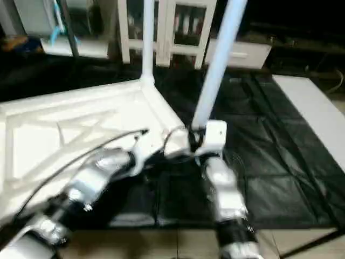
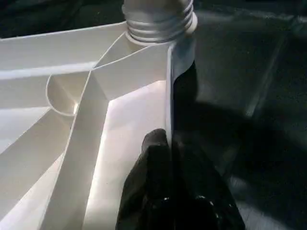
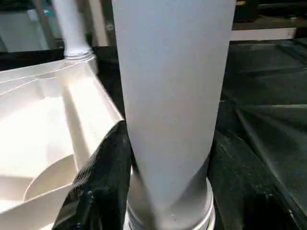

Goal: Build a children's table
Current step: Rotate leg to tighten

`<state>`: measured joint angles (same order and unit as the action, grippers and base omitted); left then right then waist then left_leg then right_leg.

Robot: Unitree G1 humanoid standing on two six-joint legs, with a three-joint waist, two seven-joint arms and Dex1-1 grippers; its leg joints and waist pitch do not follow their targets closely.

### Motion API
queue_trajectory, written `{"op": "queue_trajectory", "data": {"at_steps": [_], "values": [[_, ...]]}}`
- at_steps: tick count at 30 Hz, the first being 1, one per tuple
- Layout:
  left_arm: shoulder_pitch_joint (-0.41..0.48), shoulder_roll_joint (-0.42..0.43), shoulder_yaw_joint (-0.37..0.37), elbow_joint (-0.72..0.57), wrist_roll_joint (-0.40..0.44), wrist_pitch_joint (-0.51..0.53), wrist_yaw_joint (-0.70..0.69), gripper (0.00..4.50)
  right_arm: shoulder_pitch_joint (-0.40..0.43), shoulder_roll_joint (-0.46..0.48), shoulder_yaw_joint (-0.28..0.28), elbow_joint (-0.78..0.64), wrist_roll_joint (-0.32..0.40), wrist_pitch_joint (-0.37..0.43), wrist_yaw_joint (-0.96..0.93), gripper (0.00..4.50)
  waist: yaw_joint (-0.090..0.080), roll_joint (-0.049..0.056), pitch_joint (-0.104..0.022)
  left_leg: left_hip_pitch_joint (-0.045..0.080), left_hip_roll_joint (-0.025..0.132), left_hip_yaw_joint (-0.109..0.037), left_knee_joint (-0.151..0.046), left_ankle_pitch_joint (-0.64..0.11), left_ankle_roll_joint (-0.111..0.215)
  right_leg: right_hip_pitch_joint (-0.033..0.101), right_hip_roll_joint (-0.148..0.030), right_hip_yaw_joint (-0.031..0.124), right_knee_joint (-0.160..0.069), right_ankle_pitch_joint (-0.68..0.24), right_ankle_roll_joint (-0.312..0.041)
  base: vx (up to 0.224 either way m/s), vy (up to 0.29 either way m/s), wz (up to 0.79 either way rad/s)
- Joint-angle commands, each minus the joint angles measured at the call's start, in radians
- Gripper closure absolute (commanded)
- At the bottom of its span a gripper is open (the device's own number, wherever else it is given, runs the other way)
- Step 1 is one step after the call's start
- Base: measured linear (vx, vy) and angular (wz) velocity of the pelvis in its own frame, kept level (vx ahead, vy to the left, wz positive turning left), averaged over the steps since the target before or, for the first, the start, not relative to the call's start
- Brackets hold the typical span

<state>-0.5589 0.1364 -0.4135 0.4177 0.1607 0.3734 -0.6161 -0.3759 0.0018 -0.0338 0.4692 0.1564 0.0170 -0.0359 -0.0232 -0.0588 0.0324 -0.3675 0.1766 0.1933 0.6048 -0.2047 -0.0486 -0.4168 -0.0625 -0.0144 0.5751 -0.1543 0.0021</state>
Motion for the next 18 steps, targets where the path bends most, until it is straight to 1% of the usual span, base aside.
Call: {"op": "queue_trajectory", "data": {"at_steps": [1,2,3,4,5,6,7,8,9,10,11,12,13,14,15,16,17,18], "values": [[-0.021,0.006,0.011,0.002,0.013,-0.038,0.028,4.50,-0.009,-0.014,-0.045,0.105,0.026,-0.013,0.056,2.60,-0.010,0.018,-0.045,0.017,0.039,-0.035,-0.089,-0.455,-0.031,0.011,-0.054,0.016,-0.091,-0.499,-0.080,0.000,0.000,0.00],[-0.021,0.006,0.011,0.002,0.013,-0.038,0.028,4.50,-0.009,-0.014,-0.045,0.105,0.026,-0.013,0.056,2.60,-0.013,0.017,-0.045,0.017,0.039,-0.035,-0.088,-0.460,-0.027,0.012,-0.053,0.015,-0.091,-0.496,-0.084,0.000,0.000,0.00],[-0.019,0.011,0.008,0.001,0.017,-0.045,0.018,4.50,-0.010,-0.016,-0.006,0.084,0.026,-0.018,0.128,2.60,-0.013,0.015,-0.045,0.013,0.039,-0.035,-0.089,-0.450,-0.023,0.017,-0.054,0.015,-0.090,-0.484,-0.087,0.000,0.000,0.00],[-0.018,0.014,0.007,0.000,0.020,-0.048,0.013,4.50,-0.007,-0.017,0.020,0.066,0.021,-0.018,0.168,2.60,-0.010,0.016,-0.046,0.010,0.040,-0.033,-0.089,-0.426,-0.013,0.019,-0.054,0.018,-0.086,-0.448,-0.100,0.000,0.000,0.00],[-0.016,0.018,0.005,-0.001,0.019,-0.058,0.001,4.50,0.000,-0.021,0.035,0.050,0.017,-0.024,0.195,2.25,-0.010,0.015,-0.045,0.010,0.041,-0.031,-0.088,-0.417,-0.010,0.018,-0.054,0.020,-0.086,-0.436,-0.105,0.000,0.000,0.00],[-0.013,0.023,0.002,-0.003,0.017,-0.068,-0.010,4.50,0.007,-0.025,0.050,0.033,0.013,-0.029,0.222,2.04,-0.007,0.015,-0.046,0.009,0.042,-0.029,-0.088,-0.399,-0.003,0.023,-0.055,0.022,-0.083,-0.415,-0.115,0.000,0.000,0.00],[0.000,0.047,-0.004,-0.014,0.012,-0.085,-0.040,4.50,0.035,-0.044,0.066,-0.028,0.021,-0.033,0.270,1.90,-0.005,0.016,-0.047,0.008,0.041,-0.028,-0.087,-0.387,-0.001,0.023,-0.055,0.023,-0.082,-0.402,-0.120,0.000,0.000,0.00],[0.018,0.075,-0.009,-0.035,-0.005,-0.091,-0.090,4.50,0.056,-0.068,0.063,-0.076,0.039,-0.024,0.302,1.90,0.002,0.014,-0.047,0.007,0.042,-0.026,-0.088,-0.361,0.010,0.028,-0.056,0.026,-0.080,-0.375,-0.127,0.000,0.000,0.00],[0.025,0.086,-0.010,-0.040,-0.011,-0.093,-0.108,4.50,0.063,-0.077,0.062,-0.091,0.043,-0.023,0.308,1.82,0.004,0.017,-0.047,0.007,0.045,-0.025,-0.088,-0.347,0.017,0.026,-0.058,0.028,-0.075,-0.354,-0.141,0.000,0.000,0.00],[0.031,0.096,-0.012,-0.046,-0.017,-0.095,-0.125,4.50,0.069,-0.086,0.060,-0.106,0.046,-0.021,0.314,1.69,0.002,0.017,-0.047,0.002,0.045,-0.025,-0.090,-0.326,0.018,0.032,-0.057,0.027,-0.071,-0.335,-0.151,0.000,0.000,0.00],[0.044,0.114,-0.017,-0.060,-0.031,-0.118,-0.165,4.50,0.073,-0.098,0.053,-0.119,0.065,-0.009,0.336,1.56,0.000,0.017,-0.049,0.001,0.046,-0.026,-0.089,-0.314,0.015,0.034,-0.057,0.026,-0.068,-0.323,-0.158,0.000,0.000,0.00],[0.083,0.170,-0.030,-0.109,-0.073,-0.167,-0.281,4.50,0.080,-0.137,0.036,-0.150,0.120,0.032,0.412,1.56,0.005,0.021,-0.051,0.003,0.043,-0.028,-0.088,-0.302,0.018,0.038,-0.058,0.025,-0.065,-0.311,-0.161,0.000,0.000,0.00],[0.083,0.170,-0.030,-0.109,-0.073,-0.167,-0.281,4.50,0.080,-0.137,0.036,-0.150,0.120,0.032,0.412,1.43,0.001,0.019,-0.050,-0.003,0.050,-0.029,-0.091,-0.278,0.026,0.045,-0.059,0.027,-0.058,-0.264,-0.177,0.000,0.000,0.00],[0.105,0.207,-0.040,-0.135,-0.086,-0.190,-0.334,4.50,0.084,-0.172,0.040,-0.162,0.148,0.052,0.485,1.37,0.004,0.024,-0.049,0.008,0.049,-0.022,-0.087,-0.281,0.037,0.036,-0.054,0.025,-0.061,-0.243,-0.194,0.000,0.000,0.00],[0.129,0.242,-0.041,-0.158,-0.099,-0.202,-0.375,4.50,0.093,-0.232,0.061,-0.181,0.173,0.093,0.595,1.28,0.007,0.027,-0.052,0.016,0.050,-0.018,-0.083,-0.267,0.044,0.034,-0.053,0.028,-0.056,-0.206,-0.216,0.071,-0.002,0.04],[0.143,0.261,-0.036,-0.169,-0.105,-0.204,-0.387,4.50,0.101,-0.282,0.080,-0.194,0.186,0.120,0.684,1.17,0.007,0.027,-0.053,0.011,0.052,-0.020,-0.085,-0.248,0.051,0.044,-0.053,0.026,-0.050,-0.178,-0.227,0.053,-0.002,0.07],[0.151,0.271,-0.032,-0.173,-0.109,-0.208,-0.392,4.50,0.104,-0.313,0.090,-0.198,0.192,0.134,0.744,1.07,0.010,0.028,-0.052,0.010,0.055,-0.020,-0.084,-0.223,0.057,0.047,-0.053,0.024,-0.047,-0.150,-0.234,0.000,0.000,0.00],[0.154,0.275,-0.029,-0.175,-0.111,-0.210,-0.394,4.50,0.106,-0.328,0.093,-0.199,0.193,0.141,0.777,1.07,0.016,0.029,-0.050,0.017,0.056,-0.013,-0.080,-0.197,0.074,0.041,-0.052,0.026,-0.044,-0.103,-0.250,0.000,0.000,0.00]]}}
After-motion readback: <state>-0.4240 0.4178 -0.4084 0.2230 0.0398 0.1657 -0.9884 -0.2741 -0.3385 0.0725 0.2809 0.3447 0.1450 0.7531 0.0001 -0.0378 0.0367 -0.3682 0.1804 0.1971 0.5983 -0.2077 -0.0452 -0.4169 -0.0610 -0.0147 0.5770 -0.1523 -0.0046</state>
